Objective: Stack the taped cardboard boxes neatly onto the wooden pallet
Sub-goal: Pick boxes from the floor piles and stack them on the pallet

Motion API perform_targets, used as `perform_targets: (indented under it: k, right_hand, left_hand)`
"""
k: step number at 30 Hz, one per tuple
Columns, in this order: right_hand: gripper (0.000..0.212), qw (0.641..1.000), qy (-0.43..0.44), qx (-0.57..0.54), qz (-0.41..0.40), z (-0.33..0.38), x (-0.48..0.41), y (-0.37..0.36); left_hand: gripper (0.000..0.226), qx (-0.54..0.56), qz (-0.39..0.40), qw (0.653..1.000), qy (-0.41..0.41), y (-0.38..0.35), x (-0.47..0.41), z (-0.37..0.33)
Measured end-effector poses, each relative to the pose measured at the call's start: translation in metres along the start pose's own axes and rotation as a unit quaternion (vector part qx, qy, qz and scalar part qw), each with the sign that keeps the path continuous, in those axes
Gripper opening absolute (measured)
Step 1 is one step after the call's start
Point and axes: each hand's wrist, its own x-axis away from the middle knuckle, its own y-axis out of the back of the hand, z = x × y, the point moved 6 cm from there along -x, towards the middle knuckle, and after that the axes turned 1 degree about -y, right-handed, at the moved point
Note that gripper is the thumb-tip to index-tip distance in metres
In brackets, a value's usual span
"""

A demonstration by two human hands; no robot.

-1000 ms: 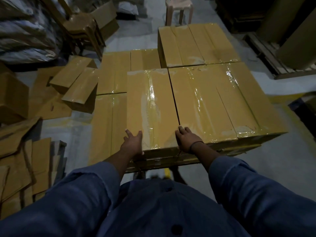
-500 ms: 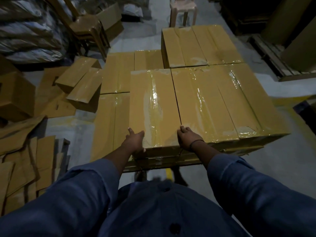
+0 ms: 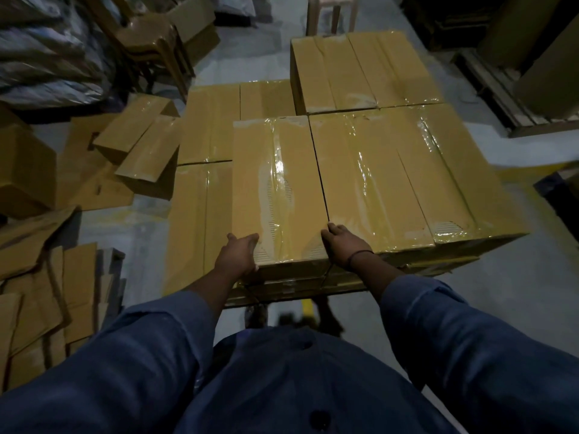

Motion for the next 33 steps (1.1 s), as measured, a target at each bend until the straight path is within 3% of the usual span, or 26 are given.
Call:
perform_targets:
  k: [16, 28, 33]
  right_hand:
    - [0.052, 1.0, 0.009, 0.012, 0.009, -0.004, 0.0, 0.002]
    - [0.07, 0.998, -0.034, -0.018, 0.041, 0.016, 0.007, 0.014]
    - [0.066, 0.999, -0.02, -0.026, 0.017, 0.031, 0.001, 0.017]
  left_hand:
    - [0.083, 0.006, -0.01, 1.0, -0.003, -0.005, -0.005, 0.004]
    - [0.082, -0.004, 0.027, 1.0, -0.007, -0.008, -0.005, 0.004]
    - [0.071, -0.003, -0.015, 1.0, -0.019, 0.003, 0.003, 0.003]
